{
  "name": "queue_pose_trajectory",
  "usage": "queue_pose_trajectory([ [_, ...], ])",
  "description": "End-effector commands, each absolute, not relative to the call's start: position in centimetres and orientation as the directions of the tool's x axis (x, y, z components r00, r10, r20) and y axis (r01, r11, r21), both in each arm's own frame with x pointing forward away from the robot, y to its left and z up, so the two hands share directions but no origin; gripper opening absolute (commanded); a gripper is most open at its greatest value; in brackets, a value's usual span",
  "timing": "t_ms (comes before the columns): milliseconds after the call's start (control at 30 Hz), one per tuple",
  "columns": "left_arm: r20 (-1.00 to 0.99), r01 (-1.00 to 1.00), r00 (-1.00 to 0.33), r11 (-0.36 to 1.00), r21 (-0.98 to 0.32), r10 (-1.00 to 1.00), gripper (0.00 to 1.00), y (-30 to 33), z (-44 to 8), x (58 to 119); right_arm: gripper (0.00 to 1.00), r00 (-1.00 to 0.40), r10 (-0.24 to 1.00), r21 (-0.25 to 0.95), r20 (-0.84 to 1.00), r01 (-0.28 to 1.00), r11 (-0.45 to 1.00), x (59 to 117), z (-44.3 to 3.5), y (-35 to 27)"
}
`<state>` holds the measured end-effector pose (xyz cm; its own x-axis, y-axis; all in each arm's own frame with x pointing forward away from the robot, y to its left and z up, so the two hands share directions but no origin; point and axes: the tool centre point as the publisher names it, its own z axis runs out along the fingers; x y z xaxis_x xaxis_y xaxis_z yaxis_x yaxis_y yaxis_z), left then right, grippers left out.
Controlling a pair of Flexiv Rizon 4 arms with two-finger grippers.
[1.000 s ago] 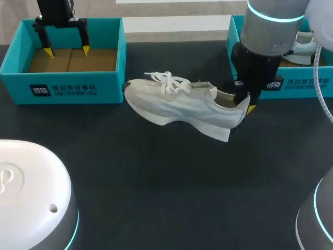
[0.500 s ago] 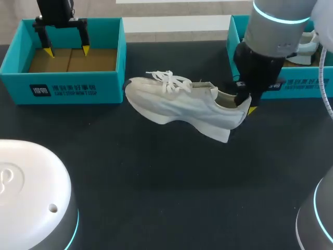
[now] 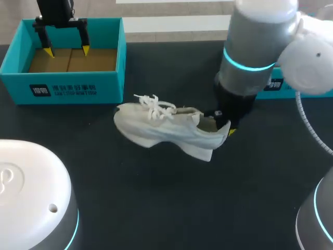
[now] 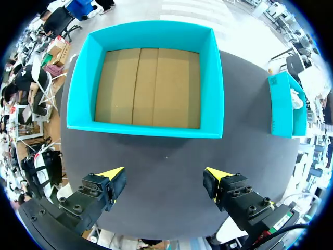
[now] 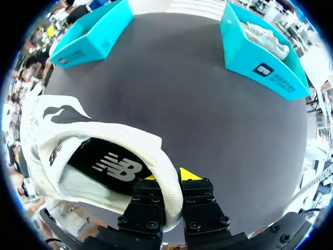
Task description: Take the shoe out of the shoebox, open the shoe tongue, remove and reinsert the insole, then place the shoe into the shoebox
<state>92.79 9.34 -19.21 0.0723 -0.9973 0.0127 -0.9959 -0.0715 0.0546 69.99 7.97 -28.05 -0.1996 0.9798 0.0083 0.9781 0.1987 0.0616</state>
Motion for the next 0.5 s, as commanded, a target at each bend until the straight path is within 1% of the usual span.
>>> queue_pose_trajectory([
  [33,0.013,-0.996,0.072,-0.071,0.054,-0.997,1.0,9.4,-19.2,92.8,0.0,-0.225,0.974,0.029,-0.033,0.974,0.226,70.4,-29.1,9.8],
  [233,0.013,-0.996,0.072,-0.071,0.054,-0.997,1.0,9.4,-19.2,92.8,0.0,-0.282,0.953,0.012,-0.109,0.959,0.285,70.1,-31.0,10.0],
  [500,0.013,-0.996,0.072,-0.071,0.054,-0.997,1.0,9.4,-19.2,92.8,0.0,-0.264,0.944,0.014,-0.198,0.962,0.272,70.2,-33.0,9.0],
])
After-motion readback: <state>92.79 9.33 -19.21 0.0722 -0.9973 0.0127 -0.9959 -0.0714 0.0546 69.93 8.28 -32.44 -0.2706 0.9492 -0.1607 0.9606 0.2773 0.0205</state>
